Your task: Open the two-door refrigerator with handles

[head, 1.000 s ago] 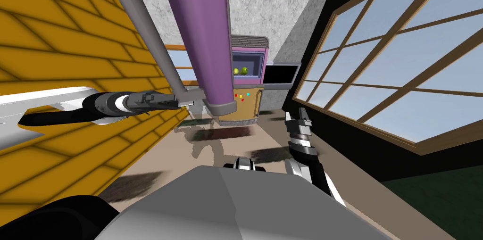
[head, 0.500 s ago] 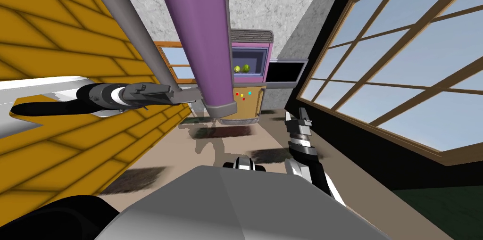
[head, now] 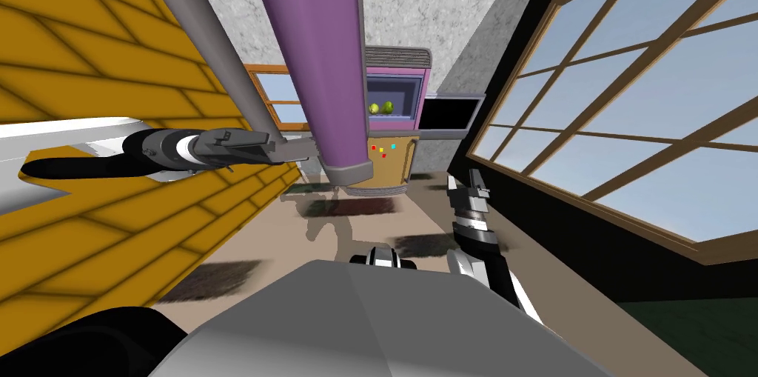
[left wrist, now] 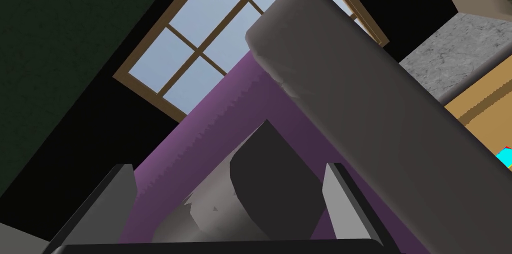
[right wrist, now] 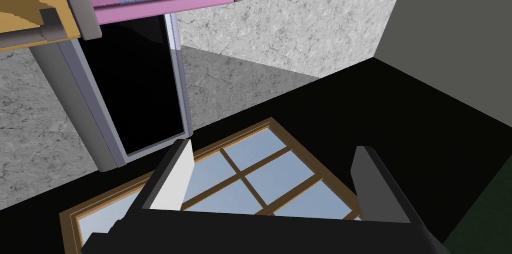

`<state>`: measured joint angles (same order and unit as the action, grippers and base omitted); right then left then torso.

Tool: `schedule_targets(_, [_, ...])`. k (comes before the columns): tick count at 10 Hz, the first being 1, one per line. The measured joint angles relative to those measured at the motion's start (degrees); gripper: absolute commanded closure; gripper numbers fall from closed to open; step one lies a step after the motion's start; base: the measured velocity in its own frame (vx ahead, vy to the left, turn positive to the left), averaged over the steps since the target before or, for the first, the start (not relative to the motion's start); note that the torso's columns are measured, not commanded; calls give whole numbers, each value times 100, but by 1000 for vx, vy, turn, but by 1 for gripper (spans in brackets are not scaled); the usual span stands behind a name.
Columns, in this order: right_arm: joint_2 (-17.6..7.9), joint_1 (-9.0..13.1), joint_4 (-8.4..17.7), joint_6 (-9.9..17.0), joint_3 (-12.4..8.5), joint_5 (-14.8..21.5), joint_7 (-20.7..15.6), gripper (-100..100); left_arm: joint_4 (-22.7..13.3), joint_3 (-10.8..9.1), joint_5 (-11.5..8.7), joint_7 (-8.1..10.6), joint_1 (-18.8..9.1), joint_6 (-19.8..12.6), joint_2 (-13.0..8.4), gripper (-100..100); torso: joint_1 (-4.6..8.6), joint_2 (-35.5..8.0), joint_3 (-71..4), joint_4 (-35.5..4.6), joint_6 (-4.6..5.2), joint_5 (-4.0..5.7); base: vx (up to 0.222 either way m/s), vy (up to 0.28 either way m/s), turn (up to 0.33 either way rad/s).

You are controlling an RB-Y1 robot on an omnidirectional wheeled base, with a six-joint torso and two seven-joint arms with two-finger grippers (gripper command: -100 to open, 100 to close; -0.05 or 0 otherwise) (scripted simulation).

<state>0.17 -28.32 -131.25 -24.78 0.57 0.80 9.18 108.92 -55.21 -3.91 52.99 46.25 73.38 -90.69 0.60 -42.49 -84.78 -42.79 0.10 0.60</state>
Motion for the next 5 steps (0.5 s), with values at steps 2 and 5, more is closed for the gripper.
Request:
schedule_targets(2, [0, 0, 0, 0, 0, 0, 0, 0, 3, 31, 23, 5, 25, 3, -4, 0, -35, -7, 30, 24, -9, -38, 0, 0, 0])
schedule_targets(5, [0, 0, 0, 0, 0, 0, 0, 0, -2, 51, 38, 8, 42, -7, -7, 0, -54, -3, 35, 35, -12, -53, 4, 0, -2])
